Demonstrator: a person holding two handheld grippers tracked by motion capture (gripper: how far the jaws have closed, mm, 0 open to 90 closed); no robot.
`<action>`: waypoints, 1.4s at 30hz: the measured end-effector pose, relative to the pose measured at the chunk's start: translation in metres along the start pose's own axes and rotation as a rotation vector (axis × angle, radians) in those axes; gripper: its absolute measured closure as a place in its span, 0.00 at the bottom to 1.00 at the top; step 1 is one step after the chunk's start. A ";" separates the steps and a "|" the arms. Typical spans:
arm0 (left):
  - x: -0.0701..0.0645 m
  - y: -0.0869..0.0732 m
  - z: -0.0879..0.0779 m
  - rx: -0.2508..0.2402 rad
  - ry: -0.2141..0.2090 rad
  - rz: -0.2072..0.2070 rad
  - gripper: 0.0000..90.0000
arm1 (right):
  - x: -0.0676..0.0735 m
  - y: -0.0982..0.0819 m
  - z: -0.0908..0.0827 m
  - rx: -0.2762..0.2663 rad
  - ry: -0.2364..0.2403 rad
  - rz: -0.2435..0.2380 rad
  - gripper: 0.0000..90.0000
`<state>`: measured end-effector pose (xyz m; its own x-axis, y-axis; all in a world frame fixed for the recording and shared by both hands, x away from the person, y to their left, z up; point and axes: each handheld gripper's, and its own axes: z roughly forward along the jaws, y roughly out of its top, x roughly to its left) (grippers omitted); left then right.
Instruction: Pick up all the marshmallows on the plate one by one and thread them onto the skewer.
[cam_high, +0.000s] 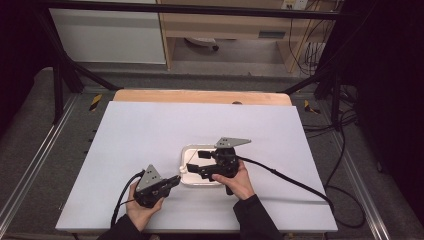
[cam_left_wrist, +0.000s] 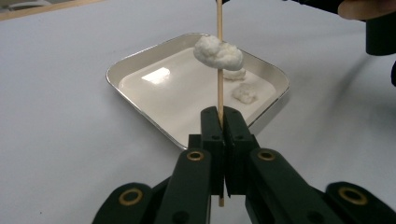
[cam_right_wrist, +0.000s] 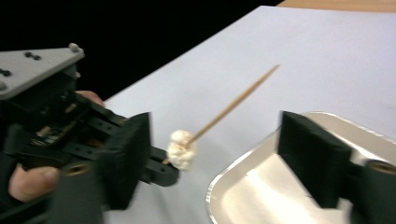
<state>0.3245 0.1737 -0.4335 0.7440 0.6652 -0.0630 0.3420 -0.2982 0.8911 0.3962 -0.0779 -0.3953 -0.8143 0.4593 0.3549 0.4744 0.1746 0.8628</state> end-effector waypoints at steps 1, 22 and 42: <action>0.001 0.000 -0.001 0.002 0.001 -0.001 0.99 | -0.001 0.001 -0.001 0.010 -0.020 -0.019 0.20; 0.010 -0.006 -0.010 0.062 0.011 -0.031 0.99 | -0.045 -0.014 -0.023 0.199 -0.249 -0.101 0.25; 0.010 -0.007 -0.011 0.074 -0.002 -0.032 0.98 | -0.053 -0.037 -0.003 0.315 -0.272 -0.131 0.65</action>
<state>0.3230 0.1900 -0.4357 0.7331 0.6738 -0.0920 0.4072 -0.3266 0.8529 0.4207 -0.1111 -0.4455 -0.7769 0.6207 0.1054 0.4861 0.4849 0.7270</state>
